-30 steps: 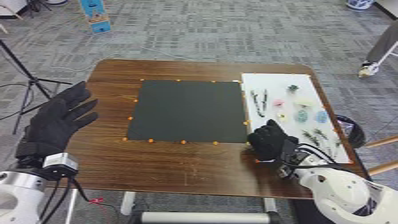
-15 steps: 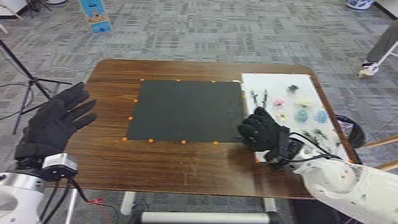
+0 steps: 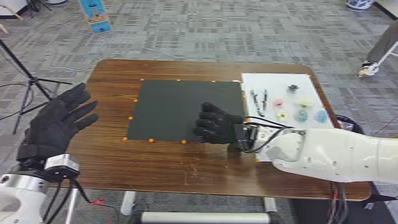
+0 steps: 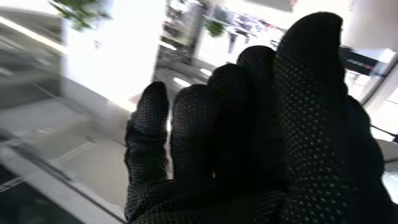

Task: Arrange flowers

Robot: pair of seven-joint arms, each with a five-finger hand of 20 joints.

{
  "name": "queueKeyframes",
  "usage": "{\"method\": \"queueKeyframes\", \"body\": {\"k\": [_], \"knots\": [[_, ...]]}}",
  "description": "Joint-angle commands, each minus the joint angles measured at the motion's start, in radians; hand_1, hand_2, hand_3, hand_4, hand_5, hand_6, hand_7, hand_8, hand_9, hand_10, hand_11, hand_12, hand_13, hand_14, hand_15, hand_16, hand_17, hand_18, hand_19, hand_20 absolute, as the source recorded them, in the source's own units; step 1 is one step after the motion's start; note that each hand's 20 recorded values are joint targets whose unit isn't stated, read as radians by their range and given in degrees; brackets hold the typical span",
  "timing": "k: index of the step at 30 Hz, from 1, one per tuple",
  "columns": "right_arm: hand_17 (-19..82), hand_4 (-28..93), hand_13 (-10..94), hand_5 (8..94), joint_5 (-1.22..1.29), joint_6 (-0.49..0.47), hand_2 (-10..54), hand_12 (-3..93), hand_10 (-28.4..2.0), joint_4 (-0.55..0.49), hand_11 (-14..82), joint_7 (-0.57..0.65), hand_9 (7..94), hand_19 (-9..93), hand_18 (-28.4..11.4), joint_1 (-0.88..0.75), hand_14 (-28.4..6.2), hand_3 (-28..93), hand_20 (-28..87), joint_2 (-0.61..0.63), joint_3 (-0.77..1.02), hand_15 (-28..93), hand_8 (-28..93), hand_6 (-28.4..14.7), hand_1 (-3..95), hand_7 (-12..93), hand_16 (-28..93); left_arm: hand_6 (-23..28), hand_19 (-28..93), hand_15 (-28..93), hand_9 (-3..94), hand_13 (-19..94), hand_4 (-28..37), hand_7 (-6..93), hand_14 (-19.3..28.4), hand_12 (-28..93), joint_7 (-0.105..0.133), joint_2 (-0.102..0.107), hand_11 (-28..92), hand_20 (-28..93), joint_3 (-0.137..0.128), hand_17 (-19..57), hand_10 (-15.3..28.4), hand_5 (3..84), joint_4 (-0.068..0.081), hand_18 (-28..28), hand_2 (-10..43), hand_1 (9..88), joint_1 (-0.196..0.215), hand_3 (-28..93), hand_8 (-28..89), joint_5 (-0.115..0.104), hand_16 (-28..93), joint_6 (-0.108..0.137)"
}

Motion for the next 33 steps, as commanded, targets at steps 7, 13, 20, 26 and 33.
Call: {"method": "queueKeyframes", "body": {"k": [7, 13, 20, 26, 33], "knots": [[19, -28, 44, 48.5, -0.072, -0.127, -9.5, 63.0, -6.9, -0.159, 49.4, 0.020, 50.5, 73, -15.6, 0.005, -7.2, 74, 52, 0.083, 0.255, 77, 2, 6.4, 50.2, 60, 48, 1.5, 43, 24, 26.0, 22, -28.3, 18.1, 12.8, 16, -0.003, 0.001, 16, 9, 0.005, -9.9, 10.4, 28.3, 0.003, 21.6, -9.1, 24.6, -0.015, 69, -9, -0.009, 3, 0.012], [21, -28, 52, 54.0, 0.183, -0.477, -7.7, 47.2, -10.2, -0.361, 61.4, -0.009, 56.9, 76, -18.3, -0.271, -10.7, 86, 54, 0.257, 0.617, 81, -12, 3.5, 30.1, 41, 42, 1.5, 43, 24, 26.1, 22, -28.3, 18.1, 12.8, 16, -0.002, -0.004, 16, 9, 0.004, -10.0, 10.5, 28.5, -0.002, 21.6, -8.9, 24.5, -0.002, 69, -9, -0.011, 3, 0.001], [30, 8, 63, 54.0, 0.393, -0.902, 12.2, 61.9, -11.0, -0.392, 44.4, -0.166, 73.3, 86, -23.1, -0.542, -12.6, 93, 56, 0.334, 1.006, 79, -12, -0.4, 24.4, 22, 50, 1.6, 43, 24, 26.1, 22, -28.3, 18.0, 12.9, 16, -0.008, 0.003, 16, 9, 0.009, -9.9, 10.5, 28.4, 0.004, 21.6, -8.5, 24.3, -0.008, 69, -9, -0.013, 2, -0.006], [30, 17, 65, 69.3, 0.335, -1.042, 24.3, 62.8, -11.1, -0.386, 43.8, -0.152, 74.5, 87, -23.6, -0.545, -13.1, 93, 57, 0.363, 1.002, 77, -12, 1.3, 20.5, 21, 55, 1.6, 43, 24, 26.0, 22, -28.3, 17.8, 13.0, 16, -0.011, 0.007, 16, 9, 0.012, -9.9, 10.5, 28.5, 0.008, 21.5, -8.4, 24.0, -0.012, 70, -9, -0.017, 2, -0.005], [23, 18, 57, 78.5, 0.174, -1.075, 29.8, 62.8, -11.1, -0.372, 43.7, -0.130, 74.7, 81, -23.0, -0.447, -14.7, 93, 58, 0.363, 0.864, 75, -13, 3.1, 18.8, 21, 63, 1.6, 43, 24, 26.1, 22, -28.3, 17.9, 13.0, 16, -0.014, 0.011, 16, 9, 0.014, -9.9, 10.5, 28.5, 0.010, 21.6, -8.1, 23.7, -0.016, 70, -9, -0.018, 2, -0.008]]}}
